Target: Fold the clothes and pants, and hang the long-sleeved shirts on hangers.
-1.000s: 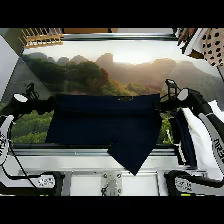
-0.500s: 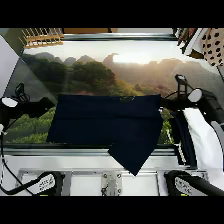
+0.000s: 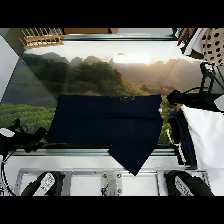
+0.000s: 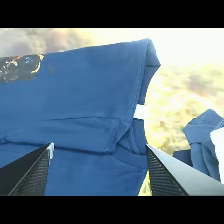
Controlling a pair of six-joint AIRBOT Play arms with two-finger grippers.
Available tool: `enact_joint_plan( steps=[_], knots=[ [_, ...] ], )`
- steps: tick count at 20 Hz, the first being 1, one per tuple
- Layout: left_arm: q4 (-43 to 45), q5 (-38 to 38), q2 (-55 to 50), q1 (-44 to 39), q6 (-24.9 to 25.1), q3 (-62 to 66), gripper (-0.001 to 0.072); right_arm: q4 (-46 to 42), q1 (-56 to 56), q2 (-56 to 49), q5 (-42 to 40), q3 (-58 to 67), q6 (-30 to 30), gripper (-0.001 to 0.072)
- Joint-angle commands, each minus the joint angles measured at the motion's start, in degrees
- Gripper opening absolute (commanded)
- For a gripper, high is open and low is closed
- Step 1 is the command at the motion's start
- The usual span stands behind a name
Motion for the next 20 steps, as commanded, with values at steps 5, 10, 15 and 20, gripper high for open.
enact_joint_plan(
  steps=[5,10,15,20],
  knots=[
    [-6.0,7.6,-0.9,-5.6,-3.7,-5.4,0.0505,0.0,-0.1,1.1,0.1,0.0,0.0,0.0631],
    [-7.0,7.4,-7.9,-13.2,-5.1,-1.1,0.0187,-0.3,-0.2,1.1,1.0,0.0,0.0,0.0630],
    [-6.8,6.8,-4.0,-15.9,-4.9,0.2,0.0008,-1.1,-7.3,1.2,13.2,-7.2,0.0,0.0631],
    [-6.9,6.6,-0.2,-15.9,-3.3,-2.9,0.0008,3.8,-10.2,1.2,15.6,-28.5,0.0,0.0631]
  ],
)
